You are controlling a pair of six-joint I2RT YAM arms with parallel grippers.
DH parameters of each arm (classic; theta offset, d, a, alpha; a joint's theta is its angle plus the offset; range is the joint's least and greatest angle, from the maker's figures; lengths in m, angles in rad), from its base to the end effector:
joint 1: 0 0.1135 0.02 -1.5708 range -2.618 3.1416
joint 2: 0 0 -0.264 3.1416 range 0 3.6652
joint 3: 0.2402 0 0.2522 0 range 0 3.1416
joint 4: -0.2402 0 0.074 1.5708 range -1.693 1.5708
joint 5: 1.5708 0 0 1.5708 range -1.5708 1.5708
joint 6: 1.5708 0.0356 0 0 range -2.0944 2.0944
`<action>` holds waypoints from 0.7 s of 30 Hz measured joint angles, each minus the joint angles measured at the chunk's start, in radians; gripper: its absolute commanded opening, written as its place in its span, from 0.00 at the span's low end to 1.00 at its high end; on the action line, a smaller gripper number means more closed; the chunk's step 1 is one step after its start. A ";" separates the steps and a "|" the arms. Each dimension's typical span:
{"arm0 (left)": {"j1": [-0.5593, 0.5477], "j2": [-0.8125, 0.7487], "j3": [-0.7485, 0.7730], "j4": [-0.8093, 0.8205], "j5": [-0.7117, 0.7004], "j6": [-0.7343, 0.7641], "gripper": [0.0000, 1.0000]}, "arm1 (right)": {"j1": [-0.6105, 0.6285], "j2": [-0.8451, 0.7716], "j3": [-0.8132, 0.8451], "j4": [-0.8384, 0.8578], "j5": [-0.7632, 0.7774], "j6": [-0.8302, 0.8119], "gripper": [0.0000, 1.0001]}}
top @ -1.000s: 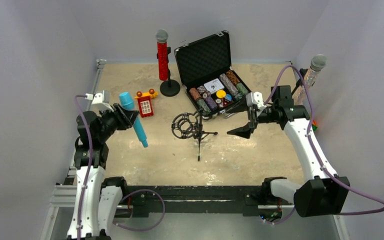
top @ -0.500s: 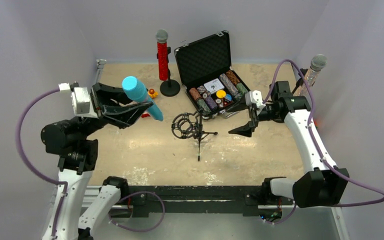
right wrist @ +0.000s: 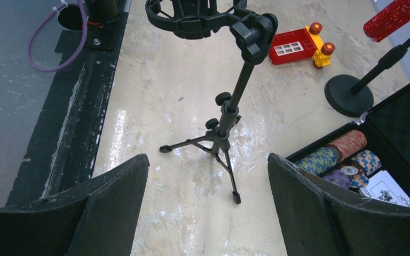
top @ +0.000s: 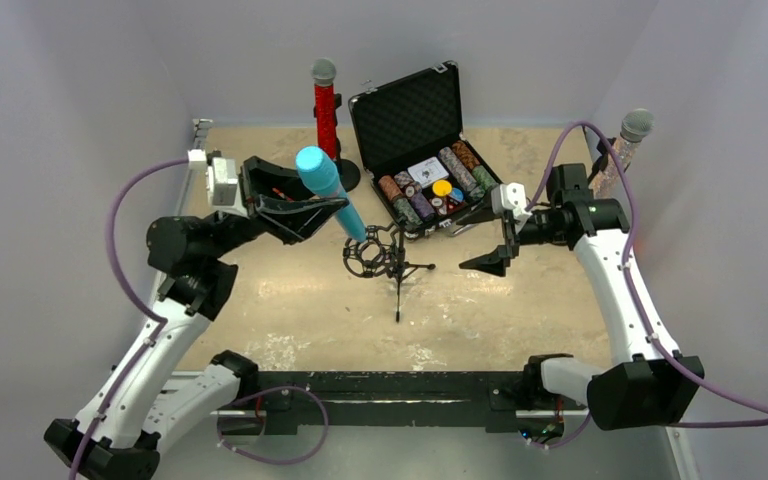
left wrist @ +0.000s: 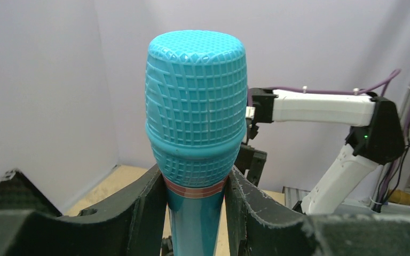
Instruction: Attach the microphones to the stand
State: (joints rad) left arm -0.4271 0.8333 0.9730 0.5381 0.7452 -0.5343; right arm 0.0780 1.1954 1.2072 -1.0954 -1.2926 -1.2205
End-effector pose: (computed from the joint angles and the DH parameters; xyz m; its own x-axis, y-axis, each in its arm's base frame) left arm 0.1308 -0.0861 0.4652 0.0913 -0.4528 -0.8869 0.9664 0.2551 -0.0307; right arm 0.2034 0.0502 0.3480 0.1393 -0.2478 -0.9587 -0.9888 0.0173 -0.1481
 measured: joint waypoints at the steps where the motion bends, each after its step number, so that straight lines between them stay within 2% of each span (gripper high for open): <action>1: 0.000 0.005 -0.015 0.001 -0.010 0.005 0.00 | 0.000 -0.001 -0.003 0.003 0.000 0.003 0.85; 8: -0.008 0.037 -0.117 0.043 -0.071 0.008 0.00 | 0.000 -0.005 -0.034 0.022 0.000 0.020 0.85; 21: -0.015 0.005 -0.254 0.135 -0.086 -0.005 0.00 | 0.000 -0.005 -0.048 0.041 -0.003 0.032 0.85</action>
State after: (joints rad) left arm -0.4419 0.8379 0.7193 0.6735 0.6594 -0.5392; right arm 0.0780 1.1900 1.1595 -1.0542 -1.2957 -1.1881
